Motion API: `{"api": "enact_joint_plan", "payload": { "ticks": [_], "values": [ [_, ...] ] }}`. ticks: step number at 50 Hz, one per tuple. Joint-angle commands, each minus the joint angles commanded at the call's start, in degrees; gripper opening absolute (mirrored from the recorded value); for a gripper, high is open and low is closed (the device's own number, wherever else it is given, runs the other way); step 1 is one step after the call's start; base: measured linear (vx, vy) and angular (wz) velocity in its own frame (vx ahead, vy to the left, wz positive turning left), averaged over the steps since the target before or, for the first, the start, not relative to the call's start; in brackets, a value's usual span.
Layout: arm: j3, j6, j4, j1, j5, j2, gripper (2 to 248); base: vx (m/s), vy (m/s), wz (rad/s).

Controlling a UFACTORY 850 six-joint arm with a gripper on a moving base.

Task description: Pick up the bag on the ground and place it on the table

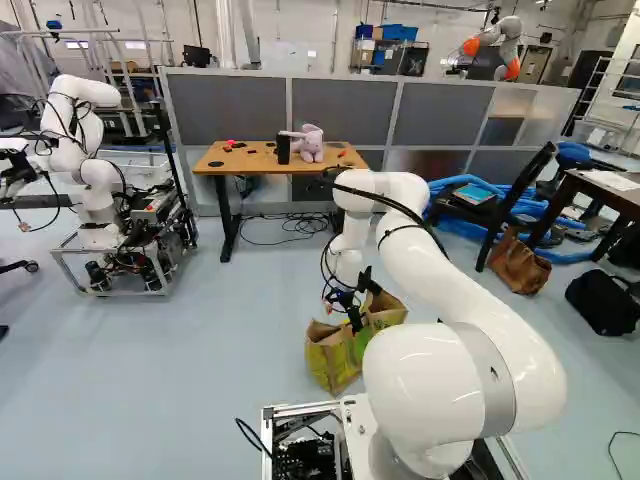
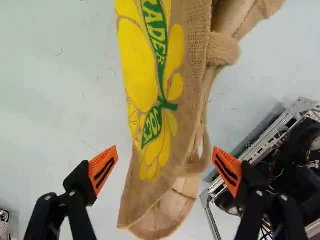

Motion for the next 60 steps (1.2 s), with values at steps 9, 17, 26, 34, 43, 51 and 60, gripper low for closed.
{"api": "enact_joint_plan", "payload": {
  "ticks": [9, 17, 26, 34, 43, 51, 60],
  "values": [
    [-1.8, 0.0, 0.0, 0.0, 0.0, -2.0, 247, 0.000, 0.000, 0.000],
    [-3.5, 0.0, 0.0, 0.0, 0.0, -3.8, 247, 0.000, 0.000, 0.000],
    [-5.4, 0.0, 0.0, 0.0, 0.0, -5.7, 247, 0.000, 0.000, 0.000],
    [-7.2, 0.0, 0.0, 0.0, 0.0, -7.5, 247, 0.000, 0.000, 0.000],
    [-9.2, 0.0, 0.0, 0.0, 0.0, -9.5, 247, 0.000, 0.000, 0.000],
    [-11.0, 0.0, 0.0, 0.0, 0.0, -11.3, 247, 0.000, 0.000, 0.000],
    [-13.0, 0.0, 0.0, 0.0, 0.0, -13.3, 247, 0.000, 0.000, 0.000]
  ]
}}
